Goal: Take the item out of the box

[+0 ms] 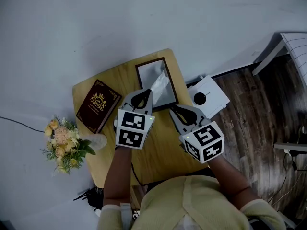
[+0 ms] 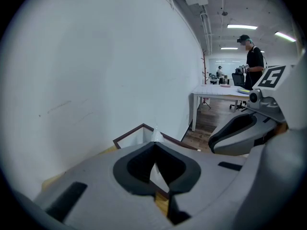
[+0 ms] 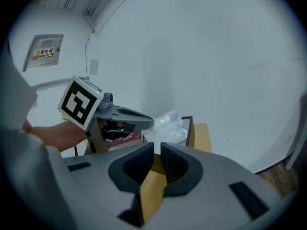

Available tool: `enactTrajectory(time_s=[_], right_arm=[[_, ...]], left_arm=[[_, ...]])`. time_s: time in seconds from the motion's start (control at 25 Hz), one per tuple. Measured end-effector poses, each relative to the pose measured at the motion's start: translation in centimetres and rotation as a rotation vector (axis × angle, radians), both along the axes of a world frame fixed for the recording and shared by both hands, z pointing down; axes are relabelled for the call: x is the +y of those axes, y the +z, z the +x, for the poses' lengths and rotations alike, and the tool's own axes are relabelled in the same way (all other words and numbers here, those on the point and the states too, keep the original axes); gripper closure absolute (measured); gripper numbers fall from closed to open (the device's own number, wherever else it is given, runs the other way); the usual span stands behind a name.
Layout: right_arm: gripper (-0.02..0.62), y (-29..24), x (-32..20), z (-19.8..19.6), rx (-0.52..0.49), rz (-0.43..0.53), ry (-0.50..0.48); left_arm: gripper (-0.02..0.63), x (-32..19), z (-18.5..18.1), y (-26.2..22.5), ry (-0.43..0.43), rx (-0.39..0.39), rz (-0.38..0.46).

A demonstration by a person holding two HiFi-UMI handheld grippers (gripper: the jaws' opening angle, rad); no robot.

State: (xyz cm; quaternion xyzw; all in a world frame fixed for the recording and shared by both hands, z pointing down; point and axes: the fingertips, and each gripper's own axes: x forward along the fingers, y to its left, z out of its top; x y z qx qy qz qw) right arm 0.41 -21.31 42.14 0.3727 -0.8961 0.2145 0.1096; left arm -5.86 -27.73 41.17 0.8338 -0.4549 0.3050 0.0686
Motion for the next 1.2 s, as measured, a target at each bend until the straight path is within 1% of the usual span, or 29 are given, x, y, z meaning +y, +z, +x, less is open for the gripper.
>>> enactTrajectory(time_s=[0.36,0.52,0.68,0.96,1.2], right_arm=[[0.561,-1.5,1.8,-0.4,0.018,0.039,0.028],[0.561,-2.2,2.8,-0.4,0.023,0.055,0.041],[0.561,-2.6,3.8,-0.6,0.030,0.065,0.050],[0.561,-2.9,5.4,-1.2,0.036,0.072,0.059],[0.561,-2.3,6.4,-1.4,0.047,0.065,0.067]], left_arm=[[0.586,2.7,-2.0,-3.6,-0.065,0.073,0.119],[0.586,4.2,-3.3,-5.3,-0.100,0.124,0.165],[0.586,6.2,-3.8,-6.8,-0.103,0.156,0.199],[0.586,9.5,-4.6,-6.8,-0.106,0.191,0.203],[0.586,12.0,-4.9,-4.9,-0.110,0.239,0.158]])
